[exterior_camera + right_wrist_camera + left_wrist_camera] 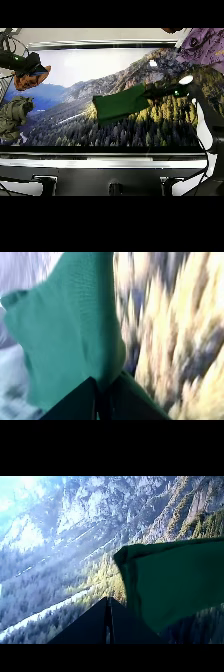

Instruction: Fold the clothes and pants, and hang the long-sleeved shirts on hangers.

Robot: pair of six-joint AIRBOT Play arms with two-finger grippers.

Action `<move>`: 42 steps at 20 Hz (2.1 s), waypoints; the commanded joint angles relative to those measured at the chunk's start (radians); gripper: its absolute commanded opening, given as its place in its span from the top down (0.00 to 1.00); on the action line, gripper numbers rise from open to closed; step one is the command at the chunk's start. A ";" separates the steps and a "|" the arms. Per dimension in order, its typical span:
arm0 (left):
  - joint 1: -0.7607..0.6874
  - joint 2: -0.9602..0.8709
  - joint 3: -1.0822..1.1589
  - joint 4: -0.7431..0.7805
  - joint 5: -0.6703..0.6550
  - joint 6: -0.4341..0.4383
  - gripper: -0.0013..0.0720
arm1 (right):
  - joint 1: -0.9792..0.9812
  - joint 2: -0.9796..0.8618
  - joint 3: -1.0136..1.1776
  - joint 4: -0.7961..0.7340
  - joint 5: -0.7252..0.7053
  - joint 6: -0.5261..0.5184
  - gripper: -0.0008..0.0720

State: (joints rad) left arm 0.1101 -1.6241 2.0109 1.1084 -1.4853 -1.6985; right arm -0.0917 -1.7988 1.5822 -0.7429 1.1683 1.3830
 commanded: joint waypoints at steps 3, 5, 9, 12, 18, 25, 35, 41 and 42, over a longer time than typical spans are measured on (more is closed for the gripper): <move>0.000 0.000 0.000 0.000 0.000 0.000 0.96 | -0.068 0.000 0.276 -0.179 -0.042 0.200 0.95; 0.000 0.000 0.000 0.000 0.000 0.000 0.96 | -0.136 0.000 0.335 -0.179 -0.039 0.245 0.95; 0.001 0.000 0.000 0.000 0.000 0.000 0.96 | -0.298 0.004 0.410 -0.198 -0.021 0.324 0.95; 0.001 0.000 0.000 0.000 0.000 0.000 0.96 | -0.408 0.034 0.412 -0.294 -0.012 0.406 0.95; 0.000 0.000 0.000 0.000 -0.001 0.000 0.96 | -0.554 0.082 0.409 -0.658 0.243 0.416 0.95; 0.000 0.000 0.000 0.000 -0.001 0.000 0.96 | -0.594 0.285 -0.059 -0.926 0.262 0.518 0.95; 0.000 0.000 0.000 0.000 -0.018 0.000 0.96 | -0.594 0.558 -0.607 -1.093 0.238 0.645 0.95; 0.000 0.000 0.000 0.000 -0.018 0.000 0.96 | -0.594 0.577 -0.676 -1.128 0.244 0.657 0.93; 0.000 0.000 0.000 0.000 -0.018 0.000 0.96 | -0.594 0.577 -0.680 -1.132 0.243 0.657 0.86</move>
State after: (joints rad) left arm 0.1101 -1.6241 2.0109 1.1080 -1.5040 -1.6993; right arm -0.6846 -1.2293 0.9318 -1.8542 1.4075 2.0357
